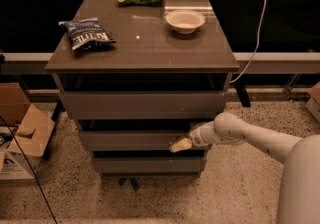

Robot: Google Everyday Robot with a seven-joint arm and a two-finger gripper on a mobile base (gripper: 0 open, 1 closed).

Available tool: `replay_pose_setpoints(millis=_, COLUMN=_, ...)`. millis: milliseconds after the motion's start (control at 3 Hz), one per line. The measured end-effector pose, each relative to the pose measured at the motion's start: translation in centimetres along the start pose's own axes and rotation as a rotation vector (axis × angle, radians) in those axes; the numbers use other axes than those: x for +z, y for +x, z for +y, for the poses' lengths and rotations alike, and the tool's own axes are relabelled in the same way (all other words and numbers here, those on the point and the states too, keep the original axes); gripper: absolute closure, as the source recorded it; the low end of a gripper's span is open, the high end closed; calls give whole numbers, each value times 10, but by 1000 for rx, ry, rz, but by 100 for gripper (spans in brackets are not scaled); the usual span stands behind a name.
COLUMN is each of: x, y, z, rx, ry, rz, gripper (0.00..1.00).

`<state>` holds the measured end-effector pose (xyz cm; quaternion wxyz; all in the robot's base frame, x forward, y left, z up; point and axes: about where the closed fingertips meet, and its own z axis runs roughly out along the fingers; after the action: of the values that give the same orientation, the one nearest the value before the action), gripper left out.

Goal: Open middle drawer

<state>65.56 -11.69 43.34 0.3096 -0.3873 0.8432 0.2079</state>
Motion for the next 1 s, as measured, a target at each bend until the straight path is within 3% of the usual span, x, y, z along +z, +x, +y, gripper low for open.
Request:
replay_pose_setpoints(millis=333, x=0, y=3, z=-2, rx=-5, ry=5, rz=20, gripper=41)
replay_pose_setpoints(millis=667, x=-1, y=2, z=-2, rx=-5, ry=5, rz=20, gripper=71)
replay_pose_setpoints(millis=1000, x=-5, y=-2, z=-1, rx=-5, ry=5, rz=20, gripper=50)
